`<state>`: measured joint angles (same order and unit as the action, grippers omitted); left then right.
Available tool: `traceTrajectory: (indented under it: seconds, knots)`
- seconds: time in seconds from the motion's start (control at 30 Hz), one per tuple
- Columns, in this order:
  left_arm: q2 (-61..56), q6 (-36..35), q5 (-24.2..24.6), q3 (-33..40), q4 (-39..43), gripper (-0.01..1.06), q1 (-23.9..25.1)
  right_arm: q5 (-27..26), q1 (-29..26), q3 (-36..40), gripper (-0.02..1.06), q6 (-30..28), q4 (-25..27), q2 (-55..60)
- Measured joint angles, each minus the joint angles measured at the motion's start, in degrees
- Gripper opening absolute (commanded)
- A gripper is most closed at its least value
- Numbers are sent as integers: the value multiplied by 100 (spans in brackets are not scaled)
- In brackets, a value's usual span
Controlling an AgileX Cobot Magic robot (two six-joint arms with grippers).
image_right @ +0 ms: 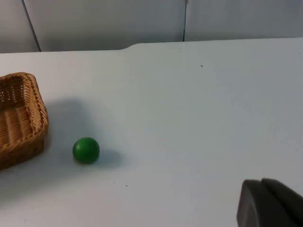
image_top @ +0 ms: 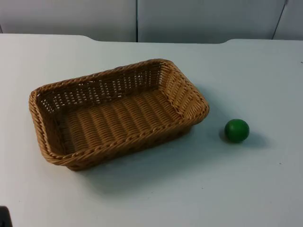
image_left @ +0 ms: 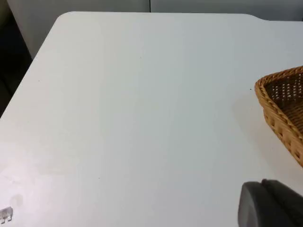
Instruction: Pick up the basket with the left hand and place the ball into the basket with the right hand.
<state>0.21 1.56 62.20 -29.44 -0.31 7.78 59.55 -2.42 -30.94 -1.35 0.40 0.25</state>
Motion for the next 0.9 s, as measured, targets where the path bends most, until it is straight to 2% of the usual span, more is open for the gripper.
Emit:
traceTrajectory:
  seconds: [0.13,0.2,0.23,0.3,0.37,0.4,0.5,0.7,0.73,0.9]
  knots:
    - [0,0,0,0,-178,0,0,0,0,0,0,0,0,0]
    - [153,-9,175,-79,-970,0,0,0,0,0,0,0,0,0]
    - [153,-9,175,-79,-970,0,0,0,0,0,0,0,0,0]
    - [639,189,406,-171,-2172,0,0,0,0,0,0,0,-40,0]
    - [1548,806,584,-180,-3635,0,0,0,0,0,0,0,-40,0]
    - [1548,806,584,-180,-3635,0,0,0,0,0,0,0,-40,0]
    - [2519,1301,507,-180,-4283,0,0,0,0,0,0,0,-40,0]
    - [3910,1712,-61,-180,-4566,0,0,0,0,0,0,0,-40,0]
    - [3910,1712,-61,-180,-4566,0,0,0,0,0,0,0,-40,0]
    - [5326,2145,-209,-180,-5064,0,0,0,0,0,0,0,-40,0]
